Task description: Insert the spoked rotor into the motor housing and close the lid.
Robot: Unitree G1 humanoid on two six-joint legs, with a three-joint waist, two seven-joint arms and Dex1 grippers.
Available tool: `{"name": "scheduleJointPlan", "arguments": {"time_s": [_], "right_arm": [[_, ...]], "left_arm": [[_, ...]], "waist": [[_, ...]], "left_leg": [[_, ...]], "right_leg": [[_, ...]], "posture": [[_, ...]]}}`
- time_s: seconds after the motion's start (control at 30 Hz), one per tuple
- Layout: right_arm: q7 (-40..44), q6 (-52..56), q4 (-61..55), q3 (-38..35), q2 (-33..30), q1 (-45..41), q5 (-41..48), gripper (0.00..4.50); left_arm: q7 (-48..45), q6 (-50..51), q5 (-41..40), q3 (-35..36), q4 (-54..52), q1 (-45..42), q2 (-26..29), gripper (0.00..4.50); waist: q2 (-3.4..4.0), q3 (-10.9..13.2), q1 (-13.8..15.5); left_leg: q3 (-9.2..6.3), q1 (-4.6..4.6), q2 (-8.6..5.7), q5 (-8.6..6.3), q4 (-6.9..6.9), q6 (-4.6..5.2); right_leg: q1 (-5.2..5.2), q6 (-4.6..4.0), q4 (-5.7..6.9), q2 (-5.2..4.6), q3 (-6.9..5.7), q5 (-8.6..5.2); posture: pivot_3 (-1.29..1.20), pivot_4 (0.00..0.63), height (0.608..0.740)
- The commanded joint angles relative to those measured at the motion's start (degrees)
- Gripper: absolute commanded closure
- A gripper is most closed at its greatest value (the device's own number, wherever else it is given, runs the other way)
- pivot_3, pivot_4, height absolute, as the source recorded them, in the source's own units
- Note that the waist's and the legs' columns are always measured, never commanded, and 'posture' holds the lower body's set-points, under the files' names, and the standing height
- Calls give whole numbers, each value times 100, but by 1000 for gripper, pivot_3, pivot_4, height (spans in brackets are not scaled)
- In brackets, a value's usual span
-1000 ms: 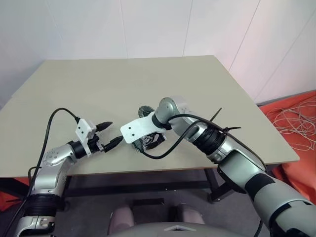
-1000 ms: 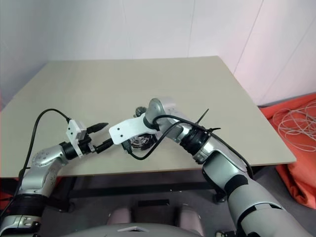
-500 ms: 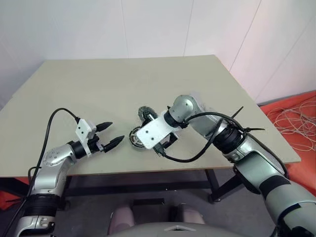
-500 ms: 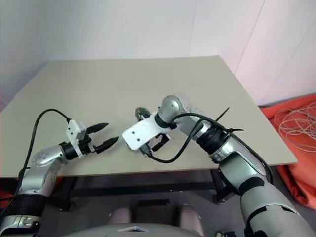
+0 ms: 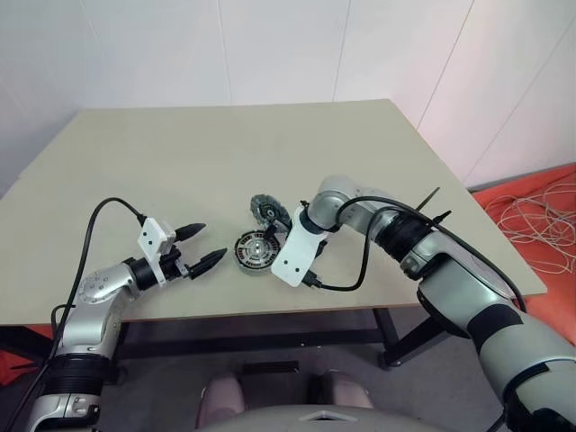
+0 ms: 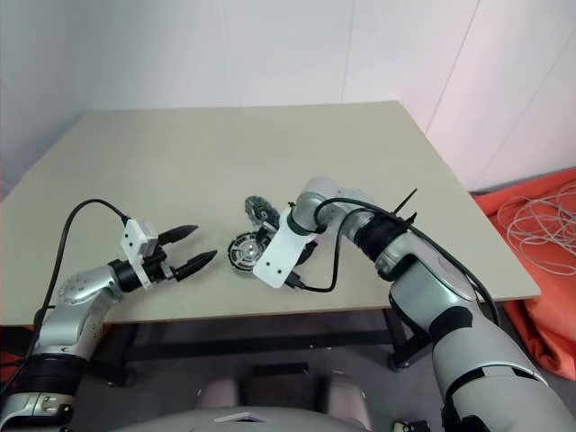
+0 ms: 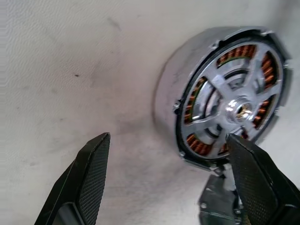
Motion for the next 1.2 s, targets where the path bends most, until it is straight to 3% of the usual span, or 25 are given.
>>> {"name": "scheduleJointPlan", "arguments": {"time_s": [0.03, 0.13, 0.47, 0.97, 1.2], "right_arm": [[54, -82, 5, -110, 5, -172, 36, 220], [100, -64, 5, -98, 2, -114, 30, 931], [301, 618, -269, -220, 136, 10, 49, 4404], [1140, 2984, -1901, -429, 260, 244, 140, 4498], [1191, 3491, -2165, -386, 281, 357, 128, 4498]], "left_arm": [[20, -109, -29, 85, -151, -41, 29, 0], [22, -118, -24, 80, -134, -61, 24, 0], [26, -121, -17, 68, -127, -87, 14, 0], [8, -117, 7, 47, -93, -131, 14, 0], [4, -123, 30, 49, -81, -140, 11, 0]], "waist": [[0, 0, -1], [0, 0, -1], [-3, -1, 9], [-2, 0, 24], [-1, 1, 31]], "left_leg": [[0, 0, 0, 0, 0, 0], [0, 0, 0, 0, 0, 0], [-1, 5, 0, 0, 5, 0], [-2, -1, 3, 0, -2, 0], [-2, -1, 2, 0, -2, -1]], "right_leg": [[0, -1, 0, 0, 0, 0], [0, -1, 0, 0, 0, 0], [7, 1, 0, -1, 1, -1], [-1, 0, 2, 3, 1, 0], [-1, 0, 0, 2, 1, 0]], "posture": [[0, 0, 740], [0, 0, 740], [0, 0, 740], [0, 0, 740], [0, 0, 740]]}}
